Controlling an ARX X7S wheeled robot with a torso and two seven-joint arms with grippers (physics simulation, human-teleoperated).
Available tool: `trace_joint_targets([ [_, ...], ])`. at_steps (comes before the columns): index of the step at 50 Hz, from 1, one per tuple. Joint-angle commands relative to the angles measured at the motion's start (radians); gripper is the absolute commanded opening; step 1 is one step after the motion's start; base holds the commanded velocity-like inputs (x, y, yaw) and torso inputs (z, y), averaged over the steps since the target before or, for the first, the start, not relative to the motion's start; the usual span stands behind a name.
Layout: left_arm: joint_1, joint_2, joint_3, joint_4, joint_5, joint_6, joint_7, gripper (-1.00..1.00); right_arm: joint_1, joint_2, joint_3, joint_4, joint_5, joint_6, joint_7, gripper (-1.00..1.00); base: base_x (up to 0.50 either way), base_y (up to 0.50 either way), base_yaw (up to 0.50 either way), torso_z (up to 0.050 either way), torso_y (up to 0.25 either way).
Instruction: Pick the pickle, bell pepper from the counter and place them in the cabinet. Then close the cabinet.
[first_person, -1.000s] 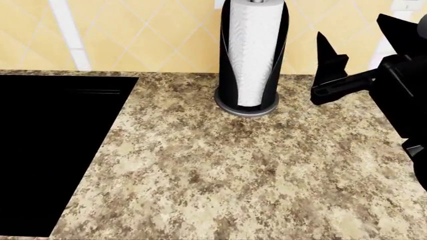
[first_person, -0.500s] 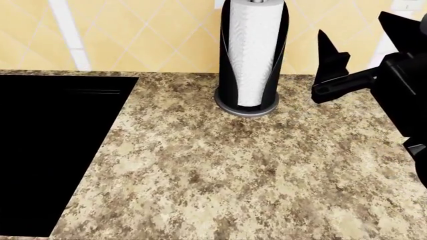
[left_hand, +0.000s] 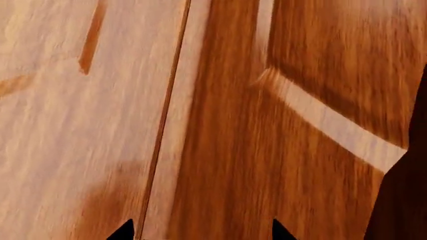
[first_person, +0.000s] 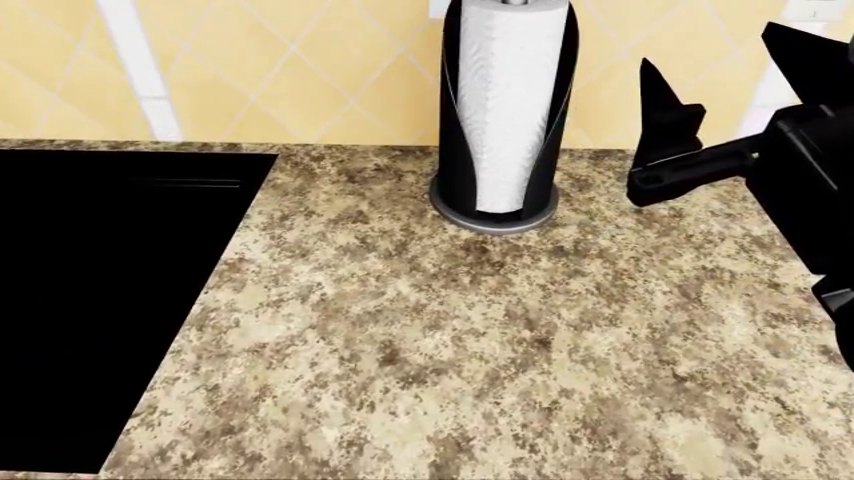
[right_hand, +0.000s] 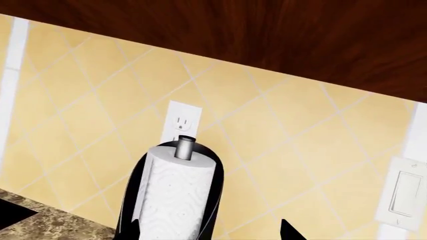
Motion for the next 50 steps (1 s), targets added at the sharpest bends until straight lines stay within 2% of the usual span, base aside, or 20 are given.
trace_joint_targets([
  [1,-0.073,0.314,-0.393,-0.055,0.200,-0.326,0.228,1.00,-0.013,0.003,0.004,-0.004,-0.003,-0.011,0.001,1.00,0.00,0.00,0.00,0.000,0.000],
  [3,-0.073,0.359,-0.460,-0.048,0.266,-0.378,0.247,1.00,-0.019,0.005,0.004,-0.003,-0.006,-0.016,-0.001,1.00,0.00,0.00,0.00,0.000,0.000],
  [6,-0.073,0.391,-0.498,-0.039,0.306,-0.405,0.264,1.00,-0.022,0.007,0.006,-0.004,-0.006,-0.020,-0.003,1.00,0.00,0.00,0.00,0.000,0.000],
  [10,-0.073,0.415,-0.504,-0.032,0.347,-0.412,0.307,1.00,-0.021,0.010,0.009,-0.009,0.001,-0.018,0.002,1.00,0.00,0.00,0.00,0.003,0.003],
  [26,-0.073,0.531,-0.531,-0.025,0.677,-0.462,0.651,1.00,-0.014,0.003,-0.001,-0.021,-0.024,-0.004,-0.008,1.00,0.00,0.00,0.00,0.001,0.000],
  [39,-0.073,0.662,-0.524,-0.019,1.253,-0.461,1.136,1.00,-0.026,0.013,0.001,-0.021,-0.018,-0.001,0.004,1.00,0.00,0.00,0.00,0.002,0.001],
  [50,-0.073,0.656,-0.537,-0.032,1.229,-0.445,1.079,1.00,-0.033,0.011,0.001,-0.019,-0.009,-0.001,0.012,1.00,0.00,0.00,0.00,0.001,0.000],
])
